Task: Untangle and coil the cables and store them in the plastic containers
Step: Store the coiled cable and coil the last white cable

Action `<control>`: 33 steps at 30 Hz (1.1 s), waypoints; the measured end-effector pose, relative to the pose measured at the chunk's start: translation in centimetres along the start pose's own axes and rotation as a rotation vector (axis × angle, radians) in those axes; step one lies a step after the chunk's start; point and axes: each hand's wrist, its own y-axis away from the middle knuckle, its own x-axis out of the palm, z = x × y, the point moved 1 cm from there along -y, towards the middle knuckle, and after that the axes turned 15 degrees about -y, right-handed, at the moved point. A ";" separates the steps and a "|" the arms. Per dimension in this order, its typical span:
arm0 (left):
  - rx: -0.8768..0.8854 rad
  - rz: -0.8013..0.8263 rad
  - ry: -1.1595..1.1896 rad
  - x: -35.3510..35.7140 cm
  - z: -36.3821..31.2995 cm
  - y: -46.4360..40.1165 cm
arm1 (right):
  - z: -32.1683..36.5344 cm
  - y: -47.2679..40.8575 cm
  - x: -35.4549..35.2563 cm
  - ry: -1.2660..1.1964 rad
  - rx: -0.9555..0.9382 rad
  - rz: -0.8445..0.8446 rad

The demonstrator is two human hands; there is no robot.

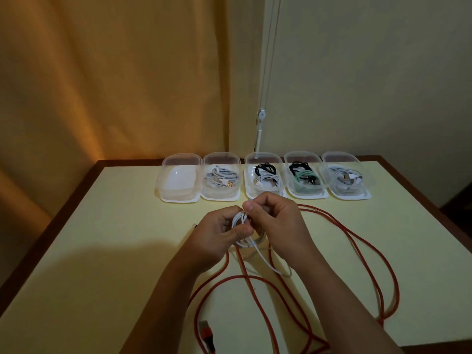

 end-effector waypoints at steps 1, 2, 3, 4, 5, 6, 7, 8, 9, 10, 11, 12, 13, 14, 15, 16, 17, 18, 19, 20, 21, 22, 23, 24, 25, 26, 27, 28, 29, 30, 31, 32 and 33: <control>-0.009 0.007 0.006 0.0 0.0 0.1 | 0.0 0.0 0.0 0.000 -0.002 -0.001; -0.017 0.012 0.010 0.0 0.0 0.2 | -0.1 0.1 0.1 -0.001 -0.005 -0.003; -0.020 0.010 0.004 0.0 -0.1 0.2 | -0.1 0.1 0.0 -0.001 -0.011 -0.008; -0.028 -0.003 -0.022 -0.1 0.0 0.3 | -0.1 0.1 0.0 0.003 -0.018 -0.014; -0.034 -0.015 -0.067 -0.1 0.0 0.2 | -0.2 0.1 0.0 0.010 -0.026 -0.022; -0.041 -0.028 -0.128 -0.1 0.0 0.2 | -0.2 0.1 0.0 0.022 -0.032 -0.033; -0.057 -0.053 -0.181 -0.1 0.0 0.1 | -0.3 0.0 0.0 0.035 -0.035 -0.049; -0.079 -0.102 -0.222 0.0 0.0 0.1 | -0.4 0.0 0.1 0.049 -0.034 -0.066; -0.108 -0.163 -0.254 0.1 -0.2 0.0 | -0.5 -0.1 0.2 0.062 -0.030 -0.082; -0.138 -0.218 -0.282 0.3 -0.3 0.0 | -0.5 -0.2 0.2 0.071 -0.028 -0.095; -0.168 -0.256 -0.298 0.5 -0.4 0.0 | -0.6 -0.2 0.2 0.079 -0.030 -0.105; -0.189 -0.281 -0.323 0.8 -0.4 0.0 | -0.6 -0.2 0.2 0.086 -0.033 -0.110; -0.200 -0.303 -0.364 1.0 -0.5 0.1 | -0.6 -0.2 0.3 0.094 -0.036 -0.109; -0.205 -0.328 -0.425 1.1 -0.5 0.1 | -0.6 -0.1 0.5 0.106 -0.039 -0.101; -0.212 -0.354 -0.491 1.1 -0.4 0.1 | -0.8 0.0 0.7 0.119 -0.040 -0.087; -0.229 -0.384 -0.537 1.2 -0.3 0.2 | -0.9 0.1 1.1 0.130 -0.038 -0.071; -0.252 -0.419 -0.546 1.2 -0.3 0.2 | -1.0 0.2 1.5 0.138 -0.038 -0.056; -0.282 -0.445 -0.510 1.2 -0.3 0.2 | -1.1 0.3 1.7 0.140 -0.041 -0.046; -0.314 -0.461 -0.435 1.2 -0.3 0.1 | -1.1 0.3 1.9 0.133 -0.046 -0.043; -0.348 -0.462 -0.337 1.2 -0.3 0.0 | -1.1 0.3 1.9 0.119 -0.048 -0.047; -0.377 -0.452 -0.243 1.1 -0.4 0.0 | -1.1 0.2 1.7 0.100 -0.049 -0.055; -0.391 -0.436 -0.171 0.9 -0.4 -0.1 | -1.0 0.2 1.6 0.084 -0.047 -0.063; -0.394 -0.412 -0.115 0.9 -0.5 -0.1 | -1.1 0.2 1.5 0.079 -0.046 -0.071; -0.383 -0.386 -0.064 0.8 -0.4 -0.2 | -1.2 0.2 1.5 0.084 -0.047 -0.078; -0.371 -0.359 -0.005 0.7 -0.4 -0.1 | -1.3 0.2 1.5 0.093 -0.050 -0.086; -0.356 -0.333 0.046 0.6 -0.3 -0.1 | -1.3 0.2 1.4 0.096 -0.056 -0.099; -0.339 -0.311 0.076 0.5 -0.2 -0.1 | -1.3 0.1 1.3 0.091 -0.063 -0.121; -0.321 -0.301 0.068 0.4 -0.1 -0.1 | -1.3 0.0 1.1 0.080 -0.066 -0.151; -0.299 -0.310 0.003 0.3 0.0 -0.1 | -1.2 -0.1 0.8 0.064 -0.066 -0.180; -0.267 -0.329 -0.110 0.2 0.2 -0.1 | -1.1 -0.2 0.5 0.047 -0.064 -0.201; -0.228 -0.342 -0.226 0.1 0.2 0.0 | -1.0 -0.3 0.2 0.032 -0.063 -0.210; -0.182 -0.342 -0.302 0.0 0.3 0.1 | -1.0 -0.4 0.0 0.025 -0.062 -0.210; -0.149 -0.326 -0.329 -0.2 0.5 0.1 | -1.0 -0.4 -0.1 0.024 -0.062 -0.206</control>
